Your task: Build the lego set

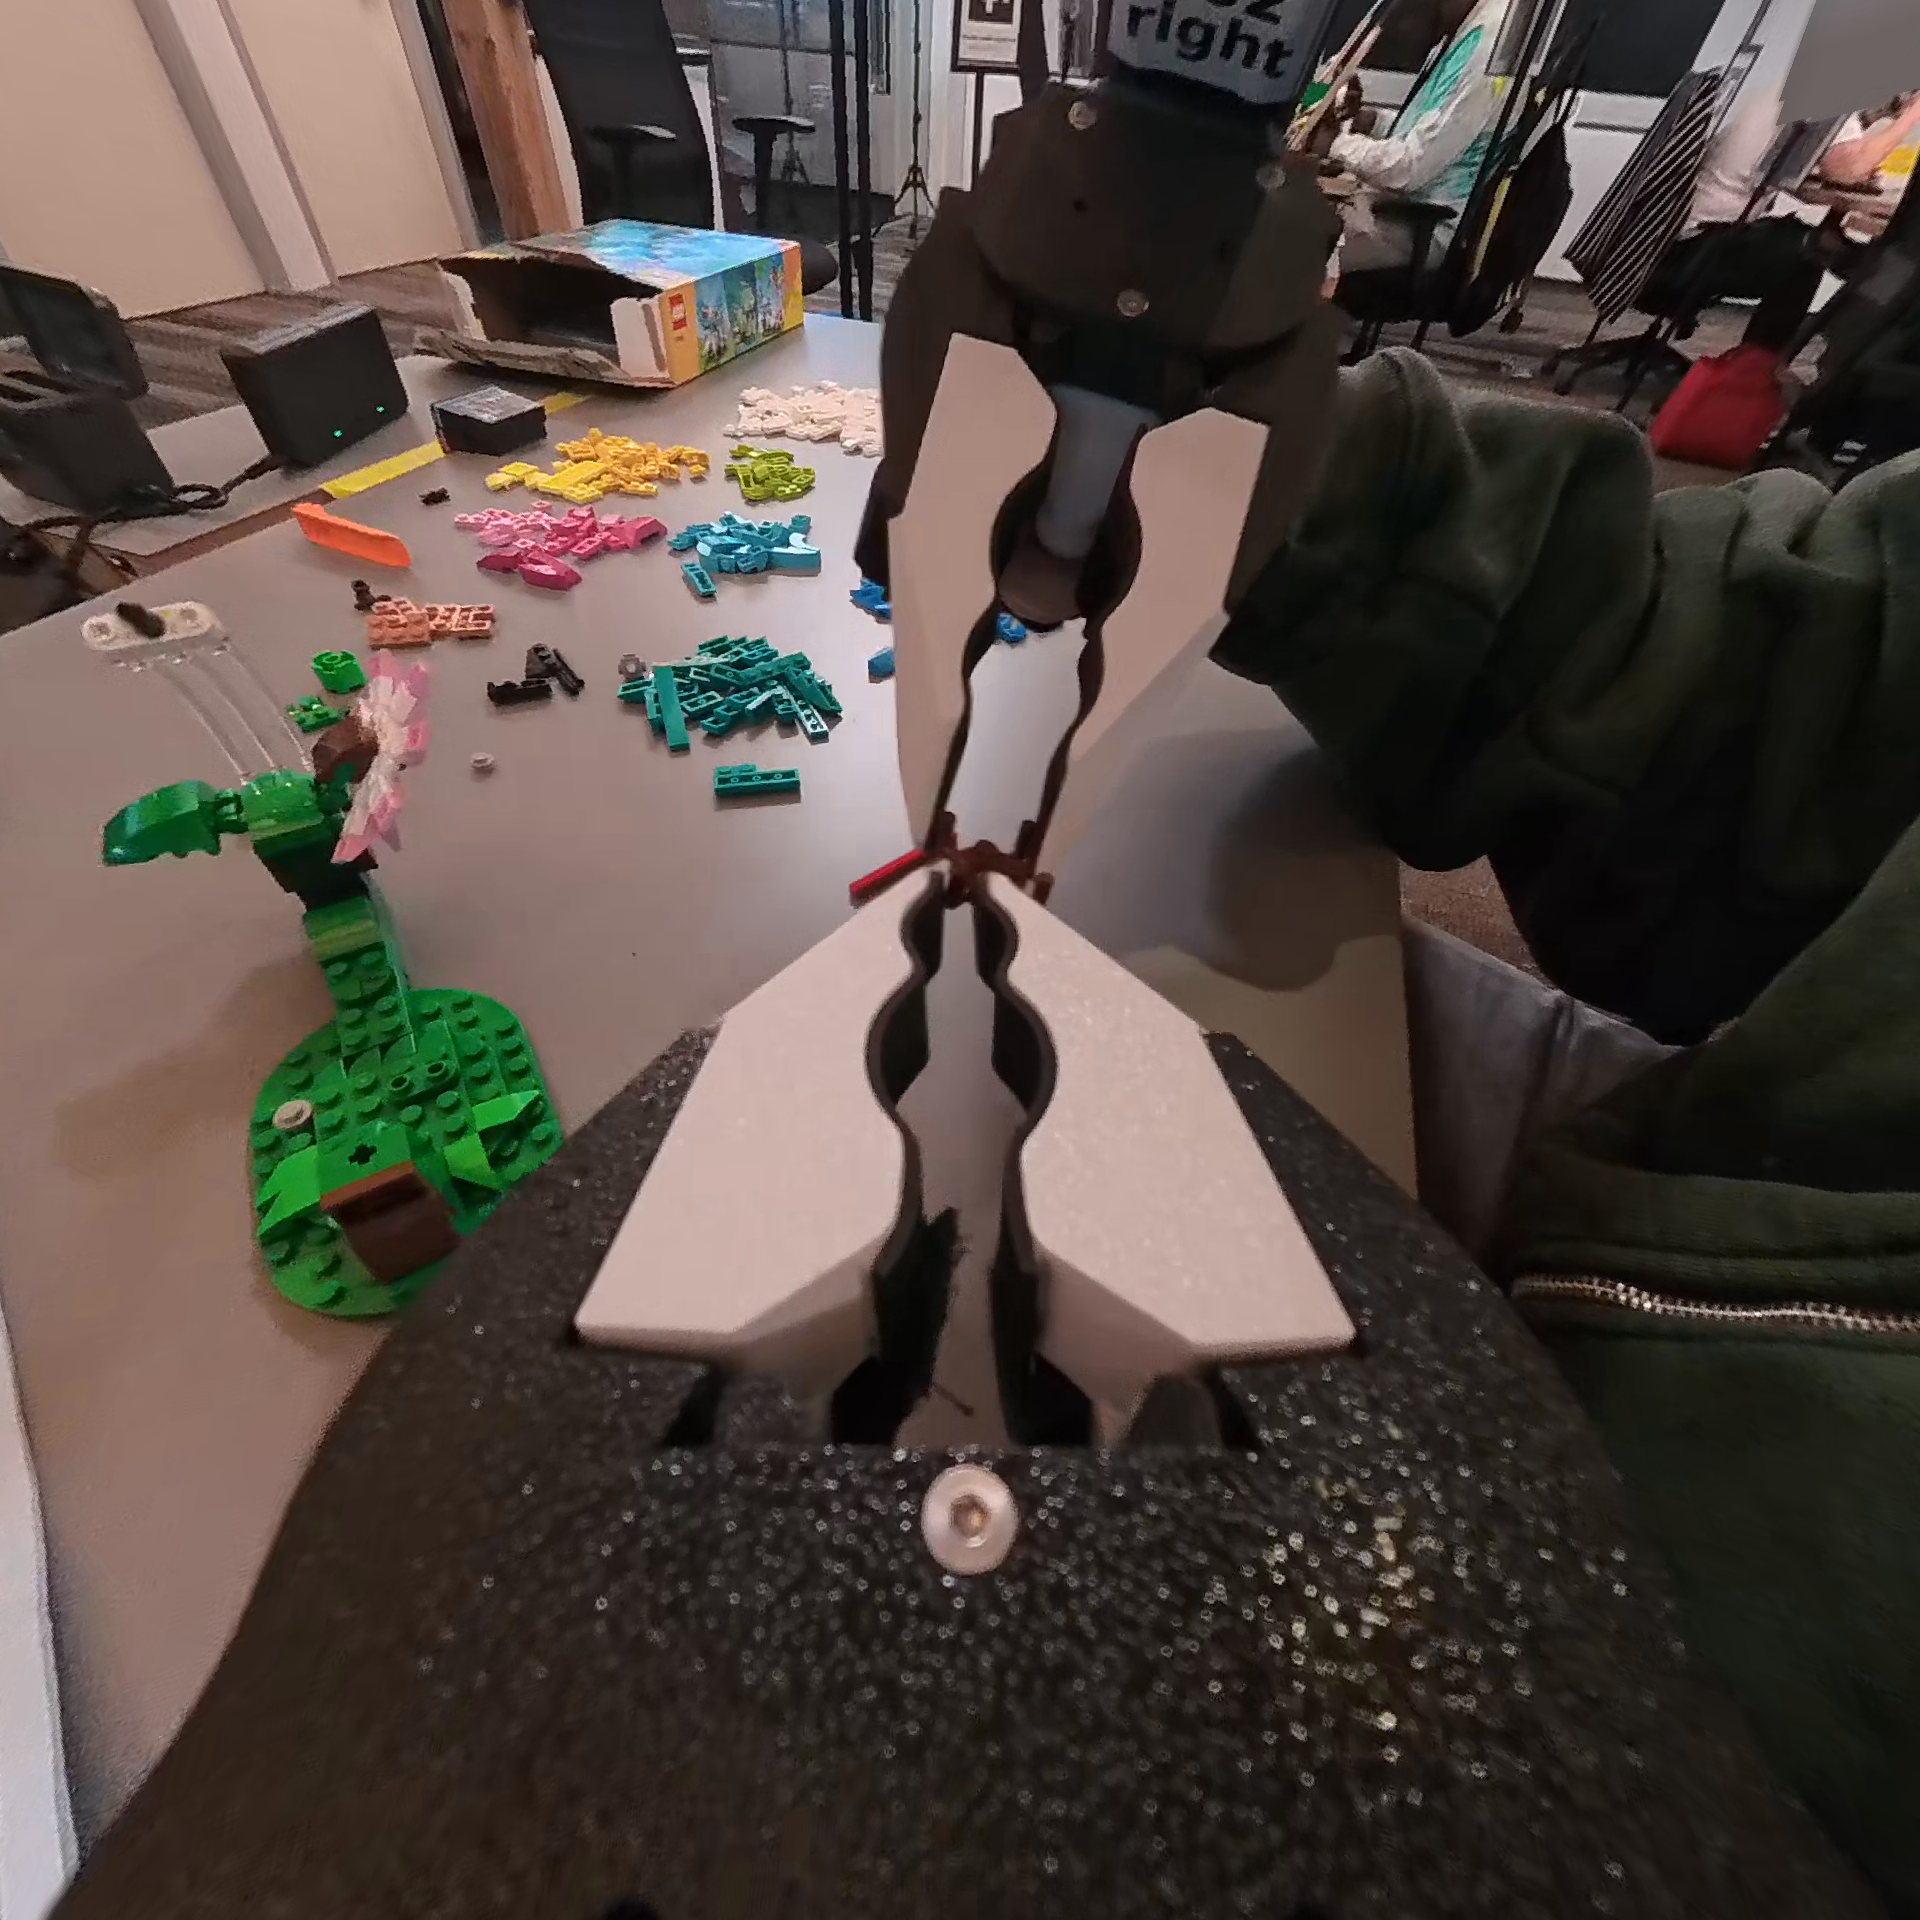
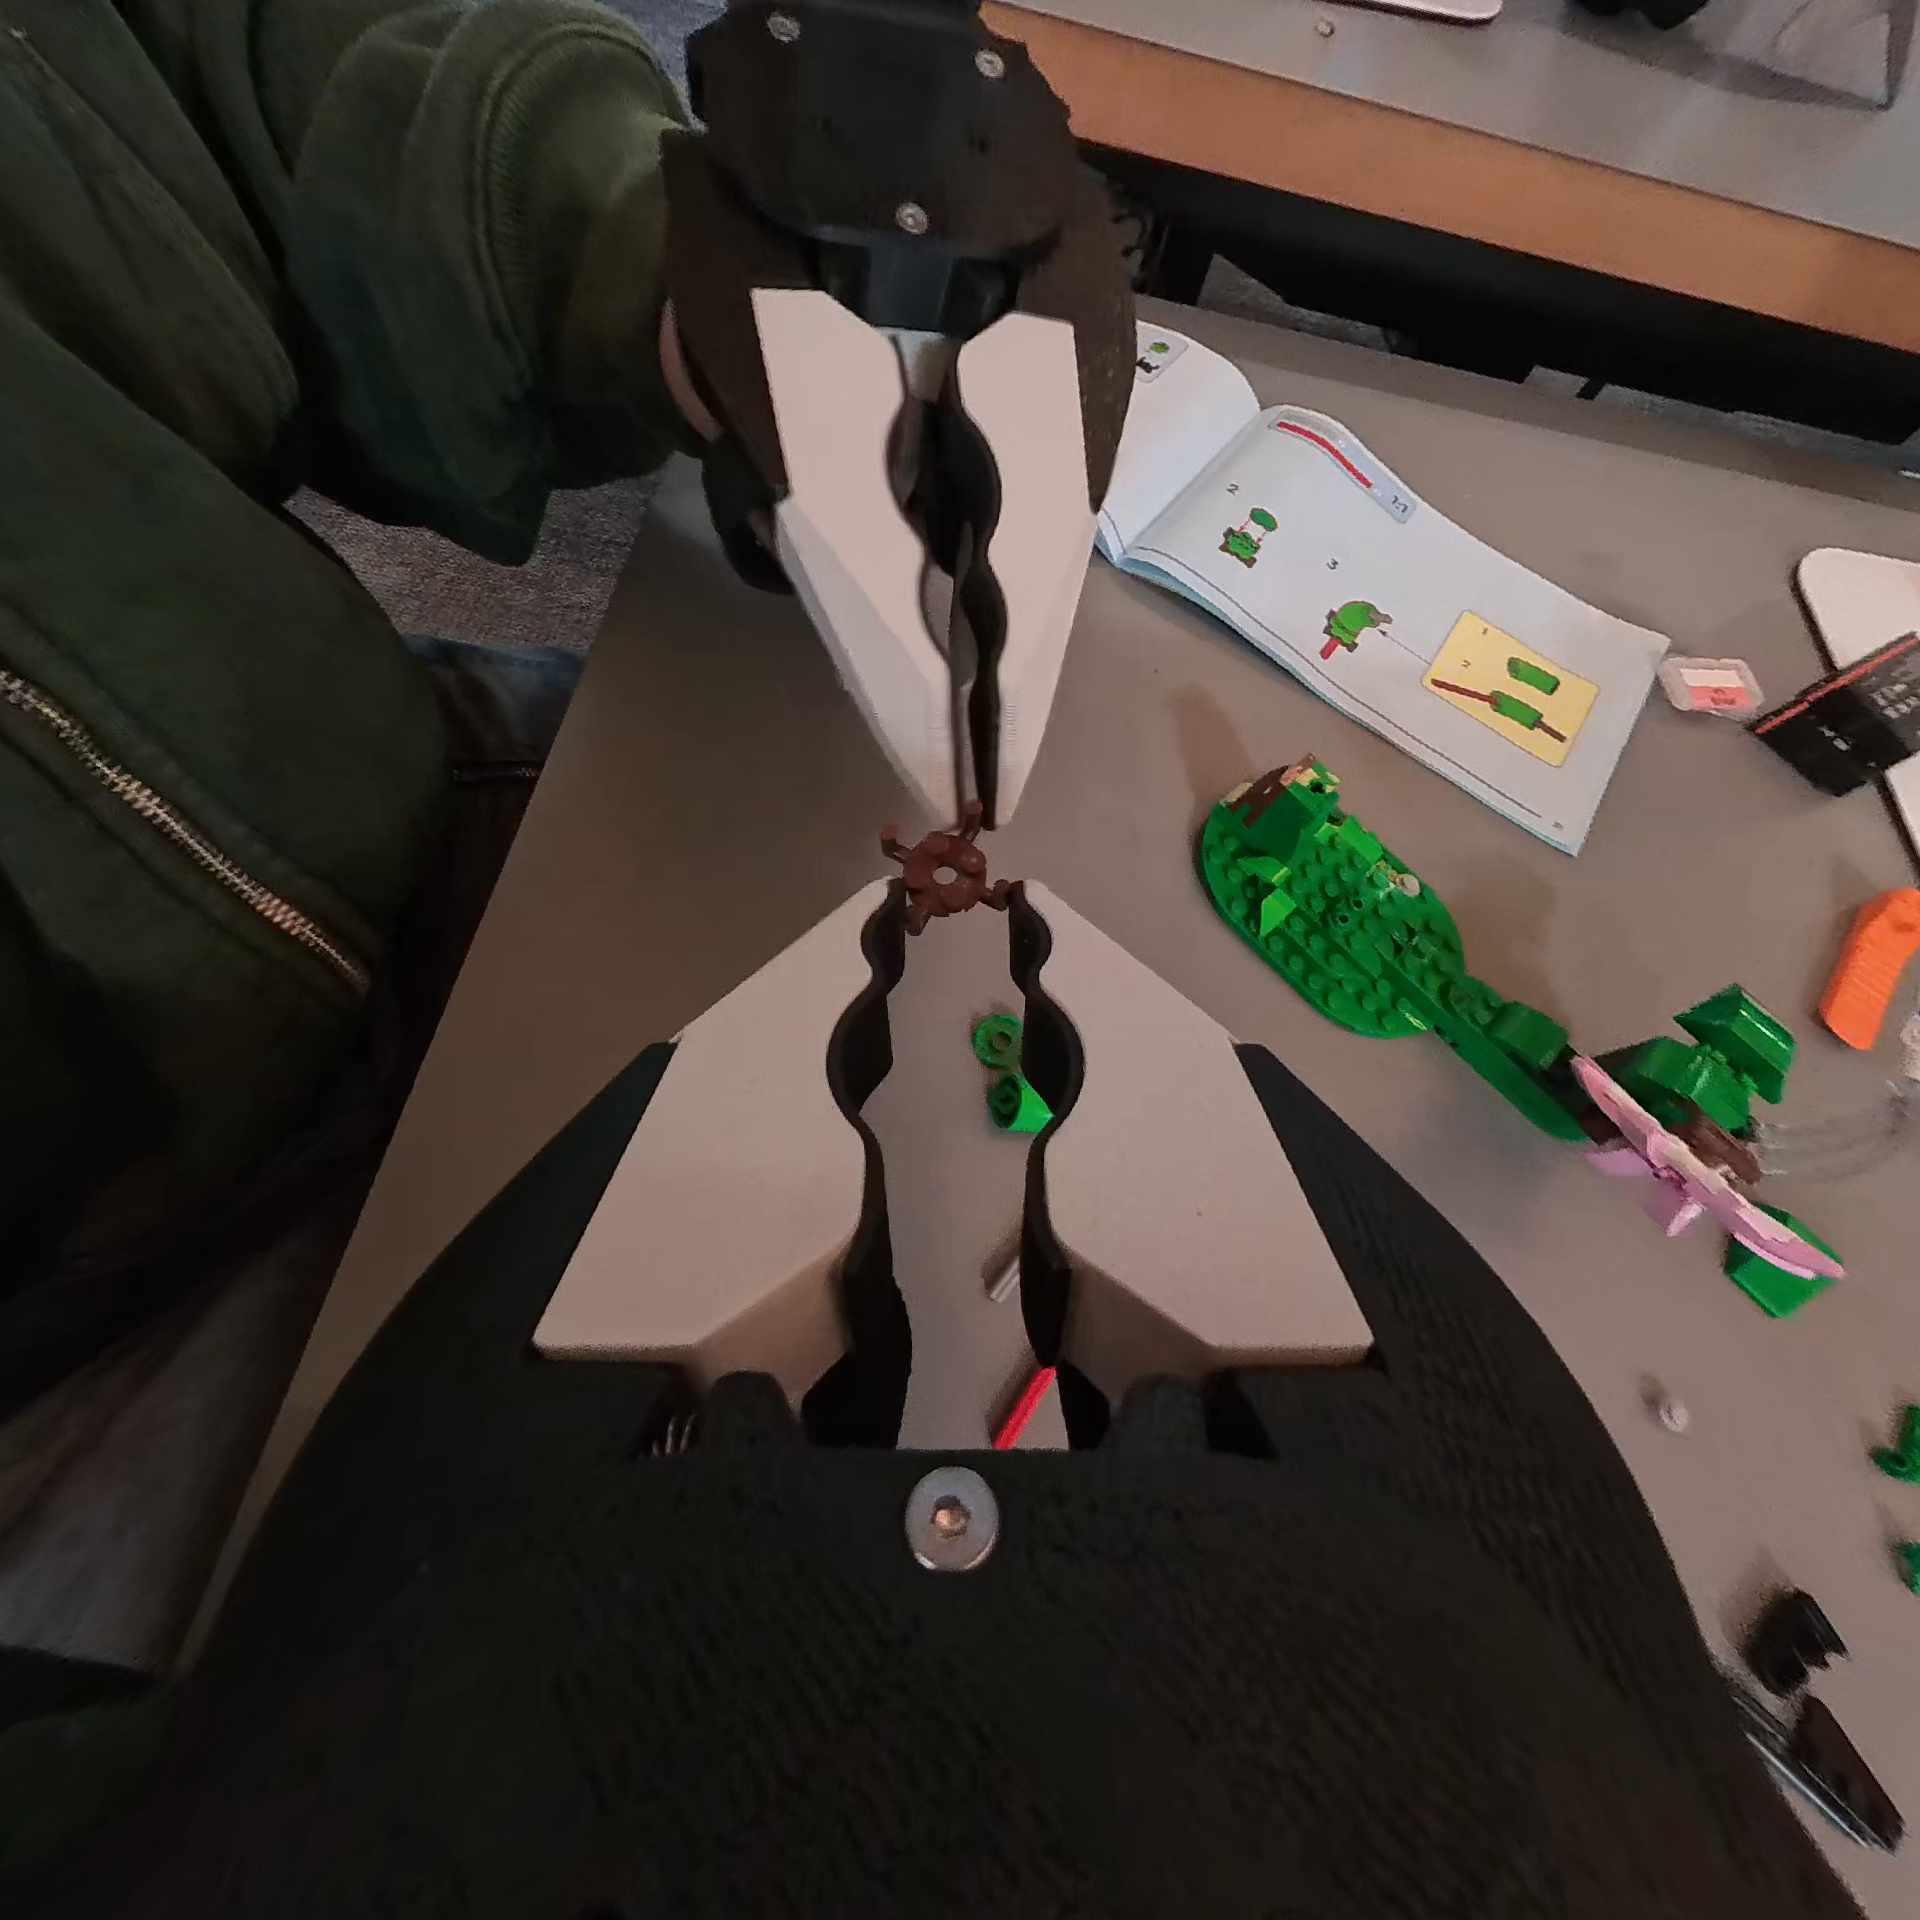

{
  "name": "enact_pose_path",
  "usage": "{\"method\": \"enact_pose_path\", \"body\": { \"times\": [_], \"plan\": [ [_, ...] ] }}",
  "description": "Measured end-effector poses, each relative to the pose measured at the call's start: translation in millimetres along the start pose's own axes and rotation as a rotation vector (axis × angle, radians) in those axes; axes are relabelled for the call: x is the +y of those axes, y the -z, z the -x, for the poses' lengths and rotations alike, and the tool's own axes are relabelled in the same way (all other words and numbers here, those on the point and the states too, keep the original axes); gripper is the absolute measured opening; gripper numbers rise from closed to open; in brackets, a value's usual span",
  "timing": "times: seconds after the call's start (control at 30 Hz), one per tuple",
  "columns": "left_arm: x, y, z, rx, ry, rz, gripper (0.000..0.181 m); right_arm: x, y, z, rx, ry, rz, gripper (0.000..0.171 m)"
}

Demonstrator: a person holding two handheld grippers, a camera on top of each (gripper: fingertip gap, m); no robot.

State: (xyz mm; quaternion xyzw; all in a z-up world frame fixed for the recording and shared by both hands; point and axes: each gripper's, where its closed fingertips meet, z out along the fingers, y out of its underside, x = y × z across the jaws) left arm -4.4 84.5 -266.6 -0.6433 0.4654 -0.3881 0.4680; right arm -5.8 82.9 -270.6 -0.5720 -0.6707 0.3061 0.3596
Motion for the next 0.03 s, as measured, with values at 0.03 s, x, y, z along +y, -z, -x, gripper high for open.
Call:
{"method": "enact_pose_path", "body": {
  "times": [0.03],
  "plan": [
    [0.8,0.6,0.6,0.001,0.006,0.0,0.001,0.0,-1.0,0.2,-0.004,-0.001,0.001,0.018]
  ]
}}
